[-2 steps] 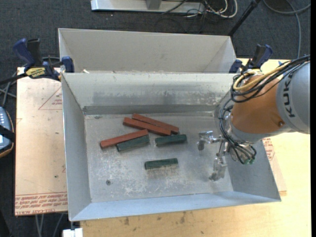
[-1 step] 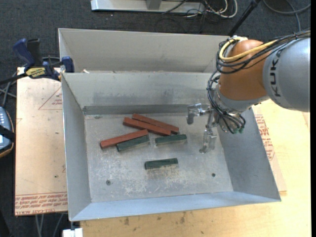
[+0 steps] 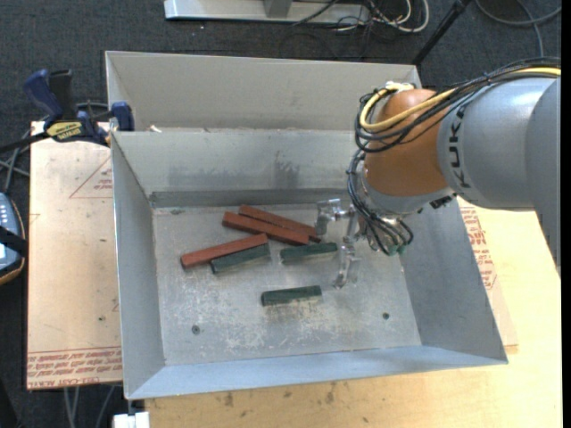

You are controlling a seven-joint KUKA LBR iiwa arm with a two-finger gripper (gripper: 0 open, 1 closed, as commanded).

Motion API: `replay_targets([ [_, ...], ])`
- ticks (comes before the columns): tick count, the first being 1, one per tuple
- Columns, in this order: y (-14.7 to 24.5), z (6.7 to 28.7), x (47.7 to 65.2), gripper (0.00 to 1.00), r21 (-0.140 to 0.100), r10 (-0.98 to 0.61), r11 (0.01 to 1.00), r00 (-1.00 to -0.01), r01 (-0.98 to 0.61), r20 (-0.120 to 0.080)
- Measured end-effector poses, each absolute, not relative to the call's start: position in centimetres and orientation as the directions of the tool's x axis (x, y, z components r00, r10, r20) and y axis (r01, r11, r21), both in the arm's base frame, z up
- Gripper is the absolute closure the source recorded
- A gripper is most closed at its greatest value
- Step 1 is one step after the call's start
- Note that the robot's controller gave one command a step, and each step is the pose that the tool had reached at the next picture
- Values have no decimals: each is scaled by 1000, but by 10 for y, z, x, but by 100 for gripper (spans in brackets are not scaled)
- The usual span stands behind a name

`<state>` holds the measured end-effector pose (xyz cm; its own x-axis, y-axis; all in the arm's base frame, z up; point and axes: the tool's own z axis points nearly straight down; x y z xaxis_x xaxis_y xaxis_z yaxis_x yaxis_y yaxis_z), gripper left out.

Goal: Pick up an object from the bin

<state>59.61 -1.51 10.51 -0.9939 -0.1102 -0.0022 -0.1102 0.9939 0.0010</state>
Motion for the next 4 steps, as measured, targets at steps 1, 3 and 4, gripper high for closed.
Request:
replay_targets([
  [1,15,69,620,0,2,-27,1000,-1000,-27,-5],
  [3,23,76,640,100,1,13,1000,-1000,13,-12],
  [4,23,77,640,100,1,13,1000,-1000,13,-11],
])
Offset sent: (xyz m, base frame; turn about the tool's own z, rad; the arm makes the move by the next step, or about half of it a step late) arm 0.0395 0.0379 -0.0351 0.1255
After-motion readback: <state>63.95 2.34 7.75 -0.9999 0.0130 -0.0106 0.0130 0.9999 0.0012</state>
